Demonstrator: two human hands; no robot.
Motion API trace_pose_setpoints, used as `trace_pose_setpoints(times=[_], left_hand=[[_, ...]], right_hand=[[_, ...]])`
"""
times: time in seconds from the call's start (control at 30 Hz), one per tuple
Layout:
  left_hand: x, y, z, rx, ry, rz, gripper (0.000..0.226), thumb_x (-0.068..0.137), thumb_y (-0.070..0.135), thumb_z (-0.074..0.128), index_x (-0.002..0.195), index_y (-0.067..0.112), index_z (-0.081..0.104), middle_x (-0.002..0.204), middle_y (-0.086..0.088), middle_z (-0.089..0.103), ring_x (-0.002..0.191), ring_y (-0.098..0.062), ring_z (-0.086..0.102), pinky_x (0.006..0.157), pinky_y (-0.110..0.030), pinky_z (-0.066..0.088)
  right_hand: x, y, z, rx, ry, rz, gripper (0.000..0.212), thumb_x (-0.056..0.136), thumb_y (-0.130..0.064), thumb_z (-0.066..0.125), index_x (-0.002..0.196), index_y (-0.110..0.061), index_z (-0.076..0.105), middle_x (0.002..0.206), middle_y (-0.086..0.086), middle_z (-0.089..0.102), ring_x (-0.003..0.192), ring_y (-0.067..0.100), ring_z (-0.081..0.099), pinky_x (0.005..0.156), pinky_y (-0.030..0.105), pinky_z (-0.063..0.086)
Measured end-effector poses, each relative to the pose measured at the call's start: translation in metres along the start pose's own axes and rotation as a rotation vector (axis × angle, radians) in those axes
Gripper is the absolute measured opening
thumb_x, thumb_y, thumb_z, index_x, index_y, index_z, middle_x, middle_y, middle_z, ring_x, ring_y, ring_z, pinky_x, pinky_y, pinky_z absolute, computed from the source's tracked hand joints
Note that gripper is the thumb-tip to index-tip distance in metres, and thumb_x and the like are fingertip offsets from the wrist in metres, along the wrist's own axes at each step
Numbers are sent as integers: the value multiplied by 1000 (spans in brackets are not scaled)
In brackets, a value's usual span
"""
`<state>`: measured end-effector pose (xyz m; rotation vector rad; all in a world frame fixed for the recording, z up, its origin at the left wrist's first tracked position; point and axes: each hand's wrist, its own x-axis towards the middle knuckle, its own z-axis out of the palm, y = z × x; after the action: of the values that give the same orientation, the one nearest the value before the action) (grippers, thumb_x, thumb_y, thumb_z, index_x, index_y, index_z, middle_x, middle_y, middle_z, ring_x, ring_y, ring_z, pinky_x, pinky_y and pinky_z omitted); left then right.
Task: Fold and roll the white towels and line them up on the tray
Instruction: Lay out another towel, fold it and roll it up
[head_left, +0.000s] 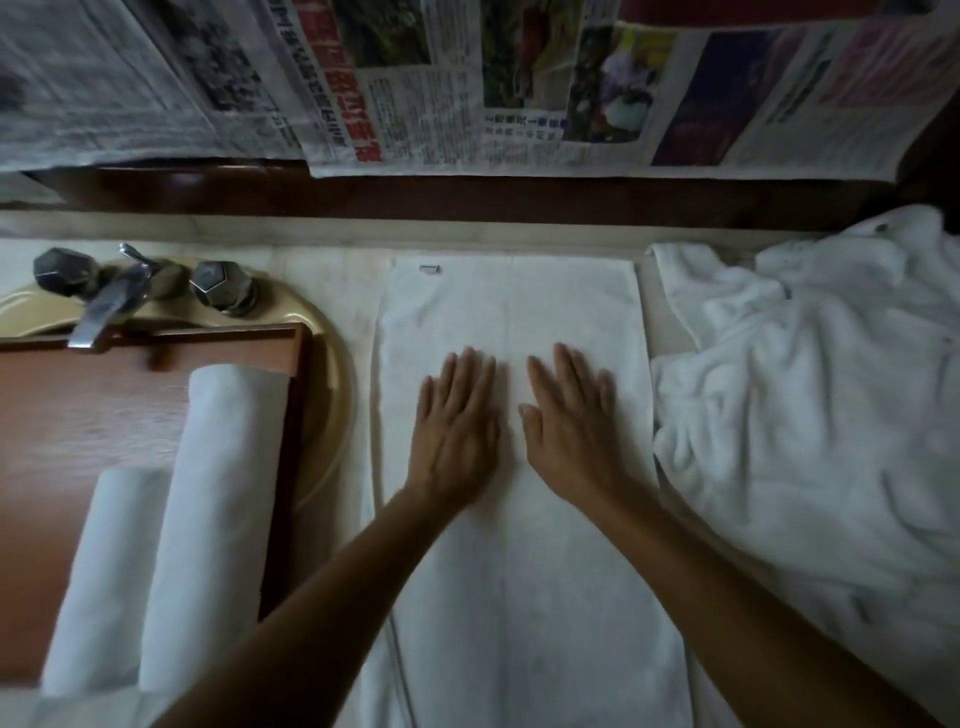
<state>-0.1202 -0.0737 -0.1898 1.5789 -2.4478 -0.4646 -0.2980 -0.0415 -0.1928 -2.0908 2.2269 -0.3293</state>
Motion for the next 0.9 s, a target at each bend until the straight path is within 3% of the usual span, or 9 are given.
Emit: trace_pose_setpoints(times=[0.13, 0.23, 0.37, 0.47, 0.53, 0.67, 0.77, 0.83, 0.9], left_hand=[[-21, -39, -2, 20, 56, -127, 61, 109, 45, 21, 165, 22, 18, 173, -4, 8, 160, -19, 1, 130, -46, 3], [-29, -50, -11, 0, 51, -222, 64, 108, 43, 14, 165, 14, 15, 173, -10, 5, 160, -24, -2, 129, -51, 6], [-86, 4, 5, -83, 116, -88, 62, 103, 28, 32, 161, 6, 29, 169, -17, 21, 158, -32, 14, 128, -52, 9], [-144, 30, 16, -104, 44, 66, 60, 109, 39, 22, 162, 11, 29, 170, -11, 20, 159, -27, 13, 128, -51, 9], [-161, 12, 12, -47, 29, 68, 59, 109, 42, 24, 162, 15, 30, 171, -7, 20, 159, -24, 13, 128, -51, 11], [-176, -41, -11, -42, 14, -30, 60, 109, 39, 25, 162, 10, 30, 171, -11, 17, 159, -27, 12, 125, -57, 19], [-208, -39, -25, -94, 21, -52, 59, 108, 30, 34, 161, 5, 28, 170, -17, 18, 159, -32, 13, 125, -59, 20], [-236, -23, -35, -101, 41, -161, 61, 104, 27, 49, 159, 8, 33, 166, -20, 29, 154, -35, 25, 123, -54, 27], [-260, -9, -41, -162, 55, -353, 61, 97, 32, 65, 151, 12, 43, 150, -15, 46, 137, -32, 42, 112, -48, 40]], right_hand=[[-6, 44, 1, -133, 18, 39, 59, 107, -43, 36, 156, -10, 40, 164, 18, 31, 154, 34, 26, 121, 60, 20], [-14, 58, -16, -123, 52, 124, 63, 105, -37, 47, 157, -4, 34, 166, 22, 24, 153, 37, 24, 122, 61, 21], [-87, -7, -22, 10, 107, 89, 65, 102, -37, 43, 159, -8, 32, 168, 18, 21, 157, 34, 17, 123, 60, 20], [-149, -24, -10, -9, 51, 13, 62, 104, -40, 43, 159, -13, 36, 168, 14, 24, 156, 31, 20, 122, 61, 19], [-162, -2, -9, -21, 69, 14, 61, 104, -40, 45, 158, -12, 37, 167, 13, 27, 156, 30, 22, 122, 60, 20], [-167, 41, -20, -25, 83, 120, 58, 107, -40, 36, 154, -6, 43, 164, 16, 34, 152, 33, 31, 117, 58, 28], [-190, 33, -28, 2, 58, 196, 62, 104, -41, 38, 156, -7, 39, 165, 18, 31, 150, 38, 31, 117, 61, 29], [-215, 10, -32, 43, 49, 206, 68, 100, -43, 46, 159, -13, 34, 168, 15, 22, 152, 39, 25, 117, 61, 24], [-240, -15, -32, 51, 2, 171, 75, 96, -48, 51, 161, -19, 30, 170, 13, 15, 156, 37, 16, 120, 60, 20]])
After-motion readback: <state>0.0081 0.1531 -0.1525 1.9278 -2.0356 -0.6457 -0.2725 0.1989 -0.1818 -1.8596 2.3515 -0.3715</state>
